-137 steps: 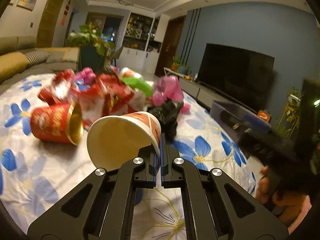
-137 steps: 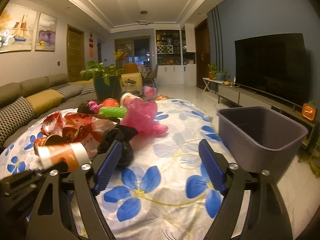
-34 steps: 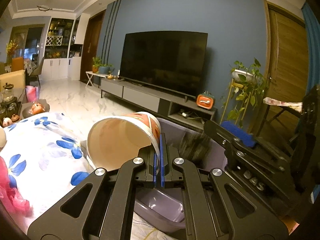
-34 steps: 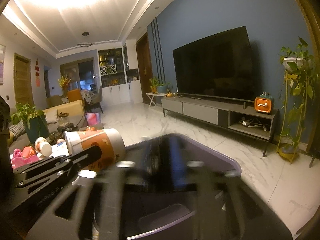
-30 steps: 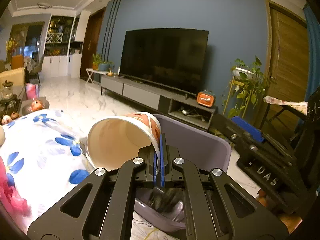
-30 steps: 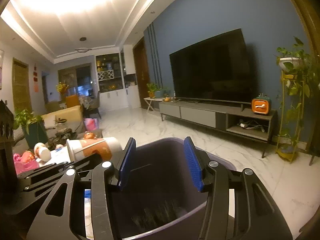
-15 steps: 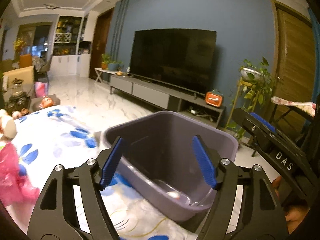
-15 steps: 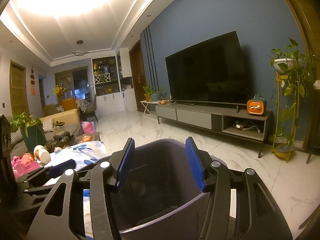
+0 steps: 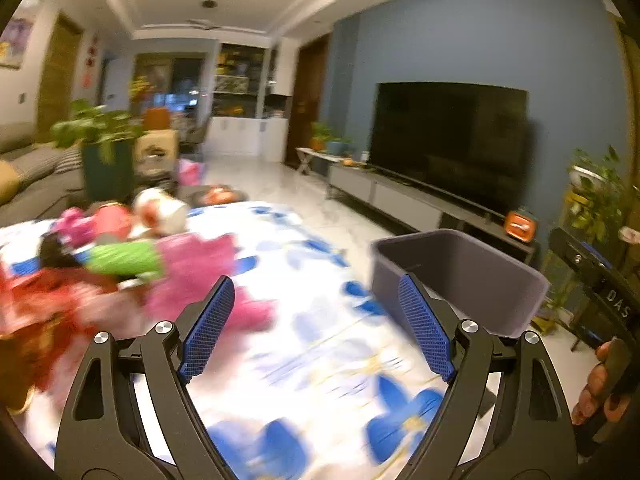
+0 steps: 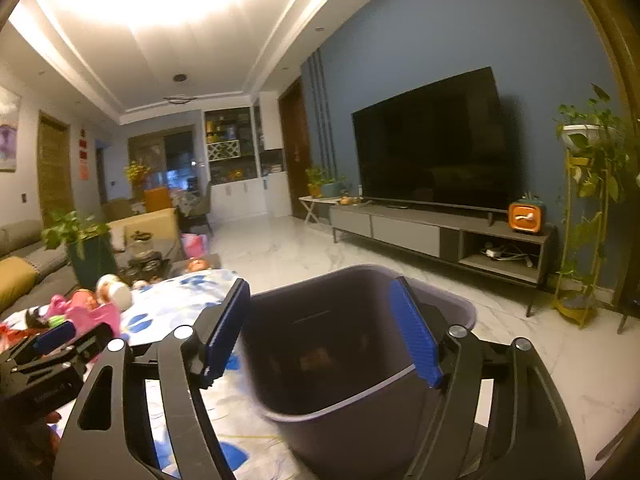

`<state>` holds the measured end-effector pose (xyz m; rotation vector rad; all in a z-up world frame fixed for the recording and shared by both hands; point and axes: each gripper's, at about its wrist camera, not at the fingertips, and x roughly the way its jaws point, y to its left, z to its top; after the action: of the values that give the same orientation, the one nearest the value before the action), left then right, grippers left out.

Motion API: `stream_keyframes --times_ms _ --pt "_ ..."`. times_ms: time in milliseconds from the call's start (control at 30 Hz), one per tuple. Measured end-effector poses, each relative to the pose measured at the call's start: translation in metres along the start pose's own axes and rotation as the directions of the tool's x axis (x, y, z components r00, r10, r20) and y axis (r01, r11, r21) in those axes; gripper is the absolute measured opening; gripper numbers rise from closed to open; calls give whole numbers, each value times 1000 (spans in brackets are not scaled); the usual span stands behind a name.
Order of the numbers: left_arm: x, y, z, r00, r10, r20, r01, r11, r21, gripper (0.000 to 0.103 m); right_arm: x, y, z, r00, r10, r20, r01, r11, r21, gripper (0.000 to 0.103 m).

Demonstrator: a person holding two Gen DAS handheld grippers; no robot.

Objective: Collect trash
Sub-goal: 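Move both open tools back toward the trash on the table, then grasp the red can with the left tool while the right tool grasps the red snack bag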

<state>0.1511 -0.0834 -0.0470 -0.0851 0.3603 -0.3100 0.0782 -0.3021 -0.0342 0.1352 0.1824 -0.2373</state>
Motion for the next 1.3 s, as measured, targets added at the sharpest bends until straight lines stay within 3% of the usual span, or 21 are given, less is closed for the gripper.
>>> stream_keyframes --times_ms 100,267,533,700,967,1067,1300 --pt "-21 22 -3 996 93 14 -93 995 -21 83 -6 15 -2 999 31 -5 -31 999 -10 76" --pt "-58 63 -11 973 229 26 -226 971 -81 83 -15 44 -7 994 106 -19 -107 994 -27 76" --pt "-108 112 -29 920 391 30 -384 913 -137 83 -27 86 -18 977 207 -42 -209 976 -59 76" --pt "-122 136 -43 901 433 8 -424 886 -186 83 -33 119 -26 961 268 -65 -273 958 -90 76" --pt "-128 163 -53 879 475 -39 -474 862 -182 80 -40 167 -43 936 341 -87 -351 926 -141 76" --pt "-125 167 -57 875 480 -61 -483 859 -168 75 -39 181 -50 924 368 -104 -380 913 -146 76" --pt "-119 182 -66 872 474 -119 -489 854 -181 50 -35 215 -64 893 426 -142 -445 882 -155 76"
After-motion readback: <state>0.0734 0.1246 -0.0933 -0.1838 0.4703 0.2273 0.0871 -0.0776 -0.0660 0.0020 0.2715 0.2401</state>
